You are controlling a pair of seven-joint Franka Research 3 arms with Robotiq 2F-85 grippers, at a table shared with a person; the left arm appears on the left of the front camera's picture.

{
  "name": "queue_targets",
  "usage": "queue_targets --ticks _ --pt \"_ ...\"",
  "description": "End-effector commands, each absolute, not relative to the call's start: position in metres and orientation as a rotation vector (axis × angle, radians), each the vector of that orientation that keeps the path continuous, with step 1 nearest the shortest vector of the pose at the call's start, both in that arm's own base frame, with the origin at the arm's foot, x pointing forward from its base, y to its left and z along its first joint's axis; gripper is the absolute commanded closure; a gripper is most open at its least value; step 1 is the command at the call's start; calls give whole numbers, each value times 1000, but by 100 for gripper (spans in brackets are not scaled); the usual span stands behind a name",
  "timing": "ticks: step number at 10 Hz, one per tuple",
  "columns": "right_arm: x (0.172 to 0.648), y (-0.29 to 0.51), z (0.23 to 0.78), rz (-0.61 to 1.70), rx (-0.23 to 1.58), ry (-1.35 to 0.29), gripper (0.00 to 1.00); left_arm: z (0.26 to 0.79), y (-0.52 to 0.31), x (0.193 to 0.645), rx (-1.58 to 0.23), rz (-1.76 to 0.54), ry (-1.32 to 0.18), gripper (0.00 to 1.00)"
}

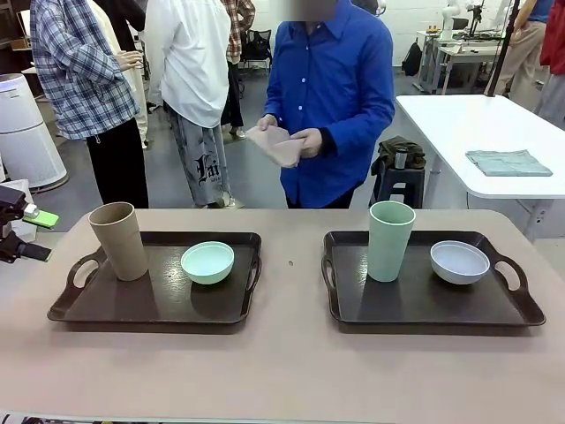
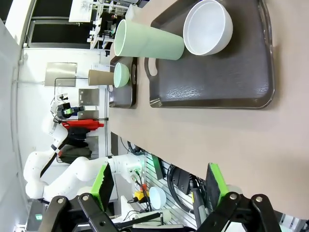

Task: Set up a tray with a mat and arrange the tableware.
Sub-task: Pick up the Picnic Bowl and Reusable plastic cup from the Handle tray in front of the human's position and hold them in the air.

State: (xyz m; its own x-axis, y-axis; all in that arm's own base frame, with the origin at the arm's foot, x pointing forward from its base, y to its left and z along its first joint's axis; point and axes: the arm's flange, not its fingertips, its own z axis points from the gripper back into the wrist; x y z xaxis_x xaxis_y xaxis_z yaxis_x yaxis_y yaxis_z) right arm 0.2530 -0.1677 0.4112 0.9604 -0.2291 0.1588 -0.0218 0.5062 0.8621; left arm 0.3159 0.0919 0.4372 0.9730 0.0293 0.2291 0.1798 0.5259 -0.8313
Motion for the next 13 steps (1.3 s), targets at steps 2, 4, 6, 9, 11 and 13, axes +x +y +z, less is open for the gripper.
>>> queue_targets --ticks 2,4,6,9,11,13 --pt "233 -135 407 -114 1032 -353 0 433 97 316 -1053 -33 -220 0" --pt "232 -130 419 -125 1017 -399 0 433 97 313 -1033 -19 -220 0" --pt "235 -127 424 -117 997 -422 0 437 95 305 -974 -6 -266 0" --pt "240 -115 419 -140 923 -469 0 441 105 316 -977 -34 -260 0" --pt "258 -163 449 -106 978 -399 0 441 105 316 -977 -34 -260 0" --pt "258 -163 449 -106 978 -399 0 441 105 316 -977 -34 -260 0"
